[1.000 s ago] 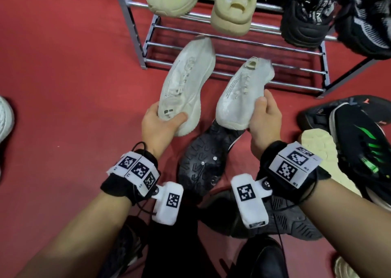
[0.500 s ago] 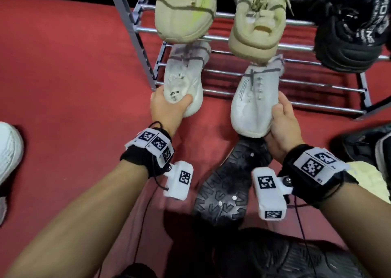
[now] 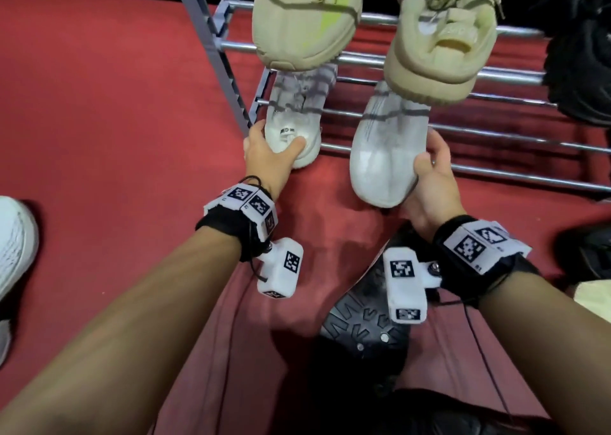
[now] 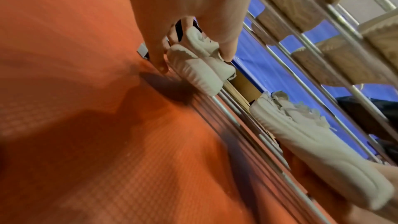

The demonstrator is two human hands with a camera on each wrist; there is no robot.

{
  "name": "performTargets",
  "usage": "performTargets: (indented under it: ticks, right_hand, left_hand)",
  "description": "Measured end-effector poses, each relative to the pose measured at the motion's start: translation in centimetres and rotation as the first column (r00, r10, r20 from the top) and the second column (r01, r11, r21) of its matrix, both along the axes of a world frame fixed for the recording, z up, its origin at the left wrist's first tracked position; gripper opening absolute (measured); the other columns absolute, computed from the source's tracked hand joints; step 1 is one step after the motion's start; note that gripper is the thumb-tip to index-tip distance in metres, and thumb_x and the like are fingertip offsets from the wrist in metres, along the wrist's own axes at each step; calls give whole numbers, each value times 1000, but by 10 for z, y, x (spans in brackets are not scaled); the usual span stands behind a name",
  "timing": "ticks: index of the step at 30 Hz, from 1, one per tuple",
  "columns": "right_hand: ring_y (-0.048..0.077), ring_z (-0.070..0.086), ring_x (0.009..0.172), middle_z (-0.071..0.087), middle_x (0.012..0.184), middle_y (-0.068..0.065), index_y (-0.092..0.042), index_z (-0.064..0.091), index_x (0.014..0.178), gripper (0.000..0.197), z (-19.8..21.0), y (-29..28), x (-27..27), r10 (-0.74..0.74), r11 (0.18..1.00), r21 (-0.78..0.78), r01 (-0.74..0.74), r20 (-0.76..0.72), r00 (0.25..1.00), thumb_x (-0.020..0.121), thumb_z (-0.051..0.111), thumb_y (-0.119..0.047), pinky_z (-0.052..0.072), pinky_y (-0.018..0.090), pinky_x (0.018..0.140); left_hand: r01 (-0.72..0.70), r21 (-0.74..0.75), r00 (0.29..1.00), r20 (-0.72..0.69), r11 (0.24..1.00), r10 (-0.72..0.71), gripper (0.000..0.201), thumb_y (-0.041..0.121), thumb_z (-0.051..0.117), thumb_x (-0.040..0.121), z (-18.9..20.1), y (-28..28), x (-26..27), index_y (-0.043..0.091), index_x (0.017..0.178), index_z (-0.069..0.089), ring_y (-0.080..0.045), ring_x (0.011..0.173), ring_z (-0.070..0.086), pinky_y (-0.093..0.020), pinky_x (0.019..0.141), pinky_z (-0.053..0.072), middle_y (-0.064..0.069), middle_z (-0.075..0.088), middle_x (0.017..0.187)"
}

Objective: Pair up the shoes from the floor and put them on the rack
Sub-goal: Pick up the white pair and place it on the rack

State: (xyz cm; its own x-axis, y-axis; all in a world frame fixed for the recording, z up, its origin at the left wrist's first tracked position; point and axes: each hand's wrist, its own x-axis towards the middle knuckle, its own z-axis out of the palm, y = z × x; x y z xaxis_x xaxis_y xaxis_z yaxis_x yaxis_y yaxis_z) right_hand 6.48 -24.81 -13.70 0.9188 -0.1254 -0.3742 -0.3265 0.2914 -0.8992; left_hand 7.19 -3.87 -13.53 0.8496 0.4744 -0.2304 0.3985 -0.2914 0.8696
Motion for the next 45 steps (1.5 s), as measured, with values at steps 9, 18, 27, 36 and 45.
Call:
performTargets:
  ticks: [9,18,27,36,45]
  right_hand:
    - [24,63,102,59,123,-7,-34,38,133,37,13,1,14,225,971,-47,-233,-143,964,101,31,-17,56,29,54]
    - [25,60,103,54,126,0,-35,31,138,53,-3,11,-1,153,987,-13,-158,-189,970,97,34,-1,55,28,57]
    - [23,60,108,52,128,0,-31,34,140,52,1,6,14,172,984,-45,-174,-46,984,99,27,1,56,22,61]
    - [23,60,108,50,136,1,-33,34,140,49,-6,4,18,221,967,-103,-232,-110,969,101,27,-5,54,18,56]
    - [15,60,71,58,101,1,-18,27,143,44,-8,2,12,132,928,-316,-196,-214,968,99,35,-19,54,25,65]
  left_hand:
    - [-99,-442,995,-27,892,97,56,19,67,85,-11,4,-7,14,132,38,-17,95,63,-19,63,56,-11,60,125]
    - [-130,-674,991,-62,727,119,55,5,66,84,-9,6,1,14,133,43,-19,84,68,-24,68,58,-8,66,105]
    - [-129,-662,990,-41,739,135,57,5,63,87,-9,5,8,13,138,39,-25,108,62,-24,71,57,-12,61,119]
    - [-127,-670,989,-29,732,145,56,7,62,88,-12,2,4,17,137,38,-26,115,60,-24,74,56,-13,59,127]
    - [25,-457,991,-108,889,-84,47,16,55,92,8,13,-11,16,136,38,-10,90,59,-25,73,51,1,60,110]
